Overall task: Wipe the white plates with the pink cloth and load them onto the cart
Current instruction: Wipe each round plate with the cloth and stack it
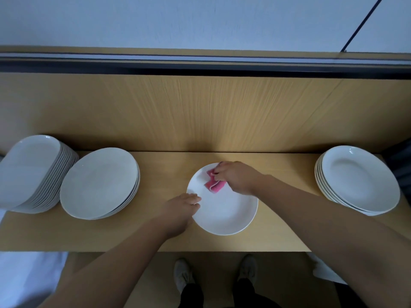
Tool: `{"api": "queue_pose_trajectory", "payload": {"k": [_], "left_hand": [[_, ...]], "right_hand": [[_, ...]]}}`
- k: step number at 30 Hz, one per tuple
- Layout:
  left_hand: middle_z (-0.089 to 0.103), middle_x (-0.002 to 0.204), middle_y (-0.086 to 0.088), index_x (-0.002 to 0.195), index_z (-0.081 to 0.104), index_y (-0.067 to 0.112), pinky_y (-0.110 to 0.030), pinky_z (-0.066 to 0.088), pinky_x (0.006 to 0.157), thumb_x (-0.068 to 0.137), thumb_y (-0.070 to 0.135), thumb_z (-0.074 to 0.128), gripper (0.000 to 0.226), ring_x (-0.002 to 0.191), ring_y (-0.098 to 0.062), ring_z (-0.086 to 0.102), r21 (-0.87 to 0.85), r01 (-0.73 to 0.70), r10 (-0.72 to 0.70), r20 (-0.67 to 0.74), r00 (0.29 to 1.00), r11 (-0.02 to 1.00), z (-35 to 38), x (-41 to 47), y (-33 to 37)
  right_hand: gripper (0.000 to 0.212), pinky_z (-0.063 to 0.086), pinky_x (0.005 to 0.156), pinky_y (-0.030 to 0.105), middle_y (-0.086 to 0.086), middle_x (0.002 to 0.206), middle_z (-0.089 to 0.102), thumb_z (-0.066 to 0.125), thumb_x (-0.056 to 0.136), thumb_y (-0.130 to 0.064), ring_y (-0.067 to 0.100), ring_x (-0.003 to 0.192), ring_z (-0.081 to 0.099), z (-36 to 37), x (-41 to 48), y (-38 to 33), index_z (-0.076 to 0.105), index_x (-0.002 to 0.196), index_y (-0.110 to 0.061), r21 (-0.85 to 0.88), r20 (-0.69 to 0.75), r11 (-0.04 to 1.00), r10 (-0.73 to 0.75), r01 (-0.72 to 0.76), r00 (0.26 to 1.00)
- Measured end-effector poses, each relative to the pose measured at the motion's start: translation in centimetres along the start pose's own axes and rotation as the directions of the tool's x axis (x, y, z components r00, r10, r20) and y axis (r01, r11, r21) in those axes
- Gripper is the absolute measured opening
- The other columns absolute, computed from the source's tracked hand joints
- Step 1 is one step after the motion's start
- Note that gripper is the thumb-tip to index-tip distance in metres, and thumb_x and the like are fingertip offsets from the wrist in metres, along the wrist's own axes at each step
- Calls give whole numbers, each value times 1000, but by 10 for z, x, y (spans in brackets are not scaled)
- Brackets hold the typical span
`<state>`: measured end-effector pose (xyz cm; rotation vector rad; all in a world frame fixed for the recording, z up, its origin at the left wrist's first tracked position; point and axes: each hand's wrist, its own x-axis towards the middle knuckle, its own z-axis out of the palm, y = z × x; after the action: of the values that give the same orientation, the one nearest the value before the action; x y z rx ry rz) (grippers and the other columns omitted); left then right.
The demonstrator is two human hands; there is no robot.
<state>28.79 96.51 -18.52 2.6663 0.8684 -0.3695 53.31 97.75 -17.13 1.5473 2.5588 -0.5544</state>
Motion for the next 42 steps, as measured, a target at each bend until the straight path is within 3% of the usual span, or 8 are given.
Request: {"api": "queue_pose_trajectory", "payload": {"k": [3, 7, 11, 14, 26, 30, 37, 42], "left_hand": [[35, 153, 2, 141, 46, 14, -29, 26, 114, 97, 4, 42, 45, 142, -19, 28, 44, -17, 16, 23, 1000, 999, 3, 5, -1], [39, 151, -1, 139, 47, 12, -31, 25, 114, 98, 3, 38, 43, 139, -22, 31, 95, -48, 40, 88, 995, 994, 3, 11, 0], [35, 153, -2, 143, 45, 13, -34, 25, 117, 98, 3, 40, 46, 143, -24, 27, 153, -52, 28, 158, 987, 987, 7, 15, -3], [29, 156, -5, 146, 38, 10, -33, 15, 119, 96, -1, 40, 51, 144, -21, 23, 217, -111, 67, 199, 978, 970, 9, 17, -3], [28, 156, -10, 146, 33, 5, -38, 16, 121, 95, -3, 40, 53, 144, -26, 25, 271, -80, 14, 236, 972, 959, 21, 23, -3], [25, 157, -11, 149, 28, 5, -39, 17, 120, 98, -2, 33, 52, 145, -27, 23, 263, -54, -10, 236, 972, 963, 22, 24, -2], [39, 151, -9, 145, 38, 7, -39, 21, 119, 97, 3, 40, 47, 138, -26, 37, 281, -47, 0, 166, 986, 958, 23, 24, -2], [48, 142, -8, 137, 49, 9, -39, 27, 117, 95, 5, 45, 43, 130, -25, 46, 308, -62, 1, 195, 981, 949, 25, 26, -2]], "right_hand": [[46, 29, 110, 47, 0, 145, 41, 50, 90, -8, 27, 139, 28, 13, 6, -10, 50, 135, -19, -238, 53, 971, 46, -32, 998], [41, 34, 107, 54, 14, 141, 46, 58, 82, -11, 40, 137, 33, 35, 2, -16, 62, 122, -18, -314, -15, 949, -44, 37, 999], [67, 9, 118, 47, 8, 161, 9, 47, 93, -16, 29, 148, 1, 43, -3, -17, 18, 153, -20, -284, 66, 951, 145, -120, 987], [71, 2, 117, 42, 2, 162, -2, 44, 95, -14, 23, 149, -7, 40, -6, -16, 5, 155, -22, -225, 76, 958, 197, -176, 977], [60, 16, 115, 37, -2, 154, 25, 47, 95, -23, 21, 142, 21, 42, -44, -20, 22, 149, -27, -210, 193, 951, 266, -225, 944], [33, 27, 109, 45, 2, 153, 22, 47, 92, -19, 30, 135, 31, 41, -62, -37, 41, 121, -34, -204, 264, 966, 209, -158, 942], [63, 26, 113, 45, 1, 154, 27, 50, 85, -20, 28, 141, 24, 41, -81, -70, 35, 143, -40, -171, 363, 972, 213, -160, 907], [46, 44, 92, 44, -8, 125, 53, 53, 79, -2, 23, 120, 43, 40, -82, -72, 56, 111, -35, -15, 314, 994, 111, -112, 943]]}}
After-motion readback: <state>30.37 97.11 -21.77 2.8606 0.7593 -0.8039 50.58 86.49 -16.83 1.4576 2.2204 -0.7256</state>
